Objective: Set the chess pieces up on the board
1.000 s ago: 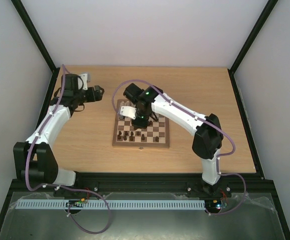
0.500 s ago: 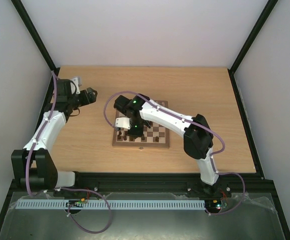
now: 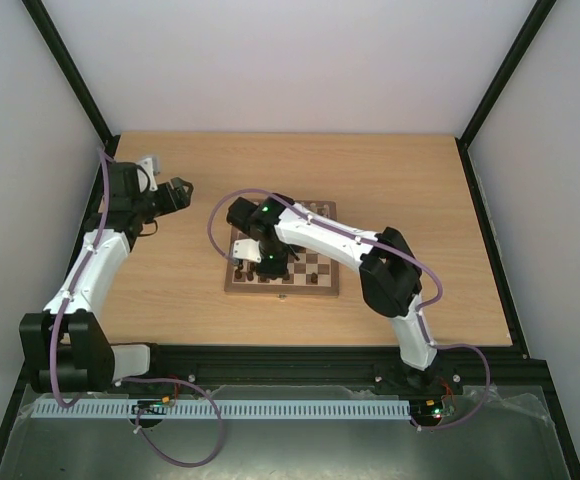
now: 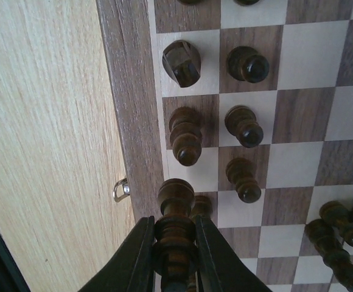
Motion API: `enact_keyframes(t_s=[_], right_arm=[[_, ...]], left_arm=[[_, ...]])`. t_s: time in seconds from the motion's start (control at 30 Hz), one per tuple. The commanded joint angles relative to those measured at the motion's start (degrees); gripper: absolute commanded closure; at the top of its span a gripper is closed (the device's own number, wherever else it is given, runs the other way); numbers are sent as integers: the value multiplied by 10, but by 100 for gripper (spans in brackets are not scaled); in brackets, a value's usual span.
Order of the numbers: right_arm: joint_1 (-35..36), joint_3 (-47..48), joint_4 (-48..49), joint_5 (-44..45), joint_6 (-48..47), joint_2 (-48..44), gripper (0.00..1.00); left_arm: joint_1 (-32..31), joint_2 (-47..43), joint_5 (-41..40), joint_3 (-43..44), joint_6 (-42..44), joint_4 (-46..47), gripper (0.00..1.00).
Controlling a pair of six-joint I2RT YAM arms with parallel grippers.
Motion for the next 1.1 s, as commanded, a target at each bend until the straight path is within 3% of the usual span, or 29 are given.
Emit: enact_keyframes(t_s=[0.0, 0.73, 1.07], right_arm=[[4, -24, -2, 8, 2, 12, 91], [4, -66, 49, 12, 12, 19, 90], [4, -71, 54, 25, 16, 12, 76]], left_arm=[[7, -9, 7, -8, -7, 10, 16], [9, 2, 20, -16, -15, 18, 16], [8, 2, 25, -22, -16, 23, 16]])
